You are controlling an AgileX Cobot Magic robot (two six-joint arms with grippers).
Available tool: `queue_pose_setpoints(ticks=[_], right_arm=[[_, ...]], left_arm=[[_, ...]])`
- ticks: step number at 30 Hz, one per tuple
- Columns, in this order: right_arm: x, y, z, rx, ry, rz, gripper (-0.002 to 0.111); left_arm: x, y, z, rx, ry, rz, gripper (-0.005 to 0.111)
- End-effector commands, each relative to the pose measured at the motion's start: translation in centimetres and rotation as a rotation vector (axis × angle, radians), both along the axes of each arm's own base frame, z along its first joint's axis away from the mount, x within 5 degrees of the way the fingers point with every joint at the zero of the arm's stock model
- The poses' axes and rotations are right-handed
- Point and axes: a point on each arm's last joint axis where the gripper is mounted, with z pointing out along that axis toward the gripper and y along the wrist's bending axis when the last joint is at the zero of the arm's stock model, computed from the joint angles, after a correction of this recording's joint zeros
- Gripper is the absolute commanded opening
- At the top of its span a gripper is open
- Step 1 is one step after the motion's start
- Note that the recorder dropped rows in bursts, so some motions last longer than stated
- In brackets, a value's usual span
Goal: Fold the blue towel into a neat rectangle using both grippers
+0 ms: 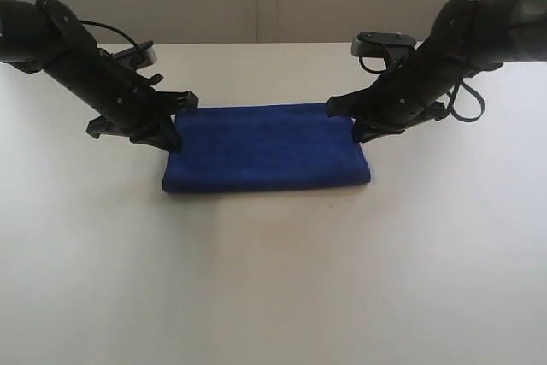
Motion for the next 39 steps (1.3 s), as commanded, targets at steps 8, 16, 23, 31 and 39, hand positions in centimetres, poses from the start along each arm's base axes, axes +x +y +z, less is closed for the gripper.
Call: queue_pose_setpoints(ticks=[8,16,23,31,39], right_arm=[[1.6,2.1,-2.2,-0.015,-0.012,0.062,0.0],[1.2,1.8,-4.2,-0.06,0.085,0.053,0.0],[0.7,1.6,-4.8,-0.066,0.172,0.006,0.0],[0.3,1.6,-4.9,-0.05,0.23,-0.031,0.0],[0.3,1.6,-4.9,-0.046,0.232,-0.044,0.0]], left_arm=[[0.7,-1.8,-1.2,-0.033,-0.024,-0.017,0.0],[0.7,-1.8,-4.2,-0.006,0.04,-0.06,0.0],[0.6,-1.8,-4.3,0.005,0.016,-0.123,0.0],[0.9,-1.8,-4.3,0.017,-0.022,-0.129,0.0],[0.9,-1.8,-4.3,0.018,-0.025,-0.127,0.0]])
